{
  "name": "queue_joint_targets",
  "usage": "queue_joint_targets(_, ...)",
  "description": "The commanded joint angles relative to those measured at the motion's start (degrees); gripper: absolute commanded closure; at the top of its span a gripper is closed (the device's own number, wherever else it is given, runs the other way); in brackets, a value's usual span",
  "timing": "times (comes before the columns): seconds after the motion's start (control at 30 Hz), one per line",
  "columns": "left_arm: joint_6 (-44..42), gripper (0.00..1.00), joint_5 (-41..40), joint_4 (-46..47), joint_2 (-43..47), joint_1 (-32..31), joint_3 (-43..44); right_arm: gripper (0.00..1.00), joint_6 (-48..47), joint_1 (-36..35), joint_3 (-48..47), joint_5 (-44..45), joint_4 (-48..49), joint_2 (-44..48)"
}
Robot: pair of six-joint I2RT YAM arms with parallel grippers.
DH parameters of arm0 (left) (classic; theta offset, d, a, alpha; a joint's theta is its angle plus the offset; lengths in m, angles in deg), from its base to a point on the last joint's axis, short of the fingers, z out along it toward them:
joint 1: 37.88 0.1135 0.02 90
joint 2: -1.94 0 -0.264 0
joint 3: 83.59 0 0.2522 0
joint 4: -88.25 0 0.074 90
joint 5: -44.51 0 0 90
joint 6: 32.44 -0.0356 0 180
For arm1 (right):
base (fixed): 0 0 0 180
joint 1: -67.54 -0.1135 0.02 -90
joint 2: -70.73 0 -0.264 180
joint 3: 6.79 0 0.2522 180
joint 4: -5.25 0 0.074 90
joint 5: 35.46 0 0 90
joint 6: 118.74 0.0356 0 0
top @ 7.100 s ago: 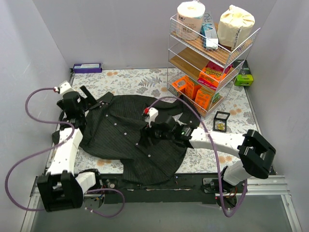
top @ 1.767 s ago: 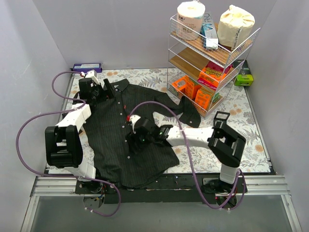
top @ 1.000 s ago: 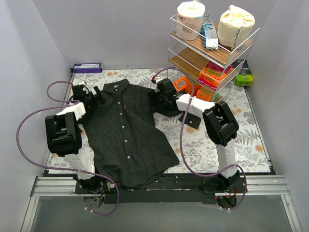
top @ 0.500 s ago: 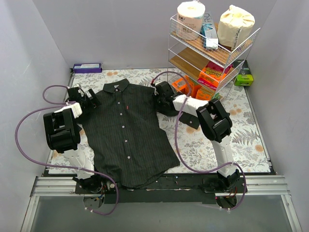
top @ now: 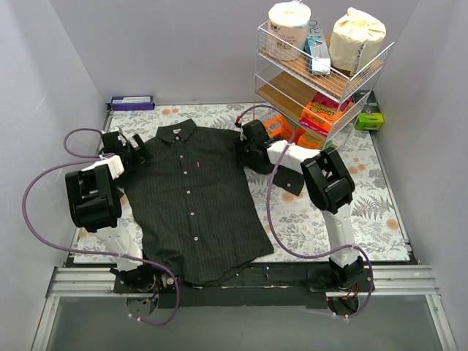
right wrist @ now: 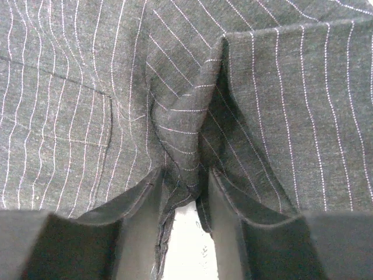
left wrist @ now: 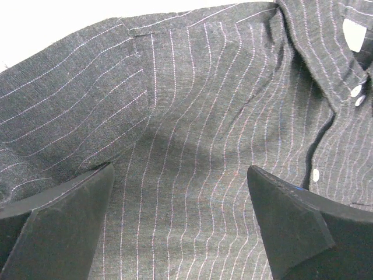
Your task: Pin the brooch onto the clothing
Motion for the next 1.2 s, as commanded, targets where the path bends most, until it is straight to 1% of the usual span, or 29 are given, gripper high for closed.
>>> queue_joint_targets(0.0, -0.7, 0.02, 1.2, 1.7, 6.2, -1.4, -0.2, 0.4, -4.4, 0.2, -3.0, -2.6, -1.2, 5.2)
queue_joint_targets(0.07, -0.7, 0.02, 1.0, 2.2, 9.3, -2.4, -0.3, 0.34, -5.7, 0.1, -2.4, -3.1, -2.0, 7.7)
queue_joint_targets(0.1, -0.7, 0.02, 0.7, 2.3, 10.4, -2.8, -0.4, 0.28, -6.4, 0.1, -0.8, -3.3, -2.0, 10.9)
queue_joint_targets(0.17, -1.1, 0.02, -0.2, 2.9, 13.2, -4.1, -1.0, 0.24, -6.5, 0.1, 1.9, -3.7, -1.5, 14.6)
queue_joint_targets(0.2, -1.4, 0.02, -0.9, 3.1, 16.0, -4.9, -1.6, 0.2, -6.6, 0.0, 3.3, -4.3, -1.5, 18.3)
queue_joint_targets(0.27, -2.5, 0.02, -2.3, 3.3, 18.8, -7.8, -3.0, 0.19, -6.7, 0.1, 7.7, -4.6, -2.1, 22.2)
queue_joint_targets(0.3, -3.1, 0.02, -2.6, 3.3, 21.0, -9.1, -3.3, 0.18, -6.7, 0.1, 9.5, -4.4, -2.5, 26.1)
queue_joint_targets(0.33, -3.7, 0.02, -2.9, 4.7, 21.8, -10.6, -3.4, 0.18, -6.7, 0.1, 12.5, -4.1, -3.4, 27.9)
queue_joint_targets(0.4, -5.3, 0.02, -4.7, 4.5, 23.1, -16.9, -3.5, 0.18, -6.8, 0.2, 15.6, -2.8, -4.9, 33.7)
queue_joint_targets(0.43, -5.6, 0.02, -5.0, 4.2, 23.6, -20.6, -3.3, 0.18, -6.8, 0.2, 16.9, -1.9, -7.1, 35.8)
queue_joint_targets(0.47, -6.4, 0.02, -4.9, 3.9, 23.9, -22.2, -2.8, 0.18, -6.8, 0.2, 19.2, -1.4, -8.7, 39.6)
queue_joint_targets(0.5, -6.5, 0.02, -3.2, 3.9, 24.1, -23.6, -2.4, 0.18, -7.0, 0.2, 20.1, 2.2, -10.3, 41.6)
queue_joint_targets(0.53, -6.4, 0.02, -2.1, 2.4, 24.4, -25.6, -2.2, 0.18, -6.9, 0.6, 21.2, 3.3, -13.4, 43.8)
queue_joint_targets(0.57, -4.7, 0.02, -0.3, 2.3, 24.7, -26.1, -1.8, 0.18, -6.9, 1.0, 23.4, 5.6, -14.6, 48.0)
queue_joint_targets(0.6, -3.4, 0.02, 4.3, 2.5, 24.9, -26.1, -1.6, 0.16, -5.9, 2.7, 24.9, 6.3, -15.8, 50.3)
queue_joint_targets(0.63, -2.3, 0.02, 6.9, 2.8, 24.9, -26.1, -1.4, 0.15, -5.2, 4.0, 26.2, 6.5, -17.6, 52.5)
queue_joint_targets(0.67, -1.4, 0.02, 8.8, 3.0, 25.0, -26.2, -0.9, 0.14, -4.7, 5.7, 27.8, 6.3, -18.0, 56.5)
queue_joint_targets(0.7, 0.5, 0.02, 11.7, 3.2, 24.9, -26.2, -0.2, 0.13, -3.6, 9.6, 31.7, 5.8, -18.0, 58.4)
queue_joint_targets(0.73, 1.2, 0.02, 12.5, 3.3, 24.9, -26.3, -0.1, 0.13, -3.1, 11.8, 33.4, 5.1, -18.2, 60.1)
queue_joint_targets(0.77, 2.1, 0.02, 12.7, 3.3, 25.5, -26.4, -0.2, 0.12, -2.9, 14.0, 35.3, 3.4, -18.1, 62.7)
queue_joint_targets(0.8, 3.5, 0.02, 12.9, 3.2, 25.7, -26.4, -0.8, 0.12, -2.8, 18.3, 38.4, 2.5, -17.9, 63.7)
queue_joint_targets(0.87, 4.6, 0.02, 13.4, 2.6, 27.2, -26.4, -1.5, 0.12, -2.8, 22.6, 41.5, 1.7, -16.7, 65.2)
queue_joint_targets(0.9, 4.8, 0.02, 13.5, 2.4, 27.9, -26.4, -1.6, 0.12, -2.9, 26.8, 43.4, 1.0, -16.5, 65.1)
queue_joint_targets(1.03, 4.3, 0.02, 13.3, 3.3, 32.2, -26.5, -2.9, 0.15, -2.5, 36.3, 45.9, -0.7, -15.1, 64.7)
queue_joint_targets(1.1, 3.7, 0.02, 11.7, 3.3, 33.0, -26.5, -3.0, 0.16, -2.6, 39.7, 46.5, -0.7, -13.9, 65.0)
queue_joint_targets(1.17, 3.0, 0.02, 10.3, 2.6, 33.0, -26.5, -2.7, 0.17, -2.5, 41.4, 47.4, -0.6, -11.8, 64.5)
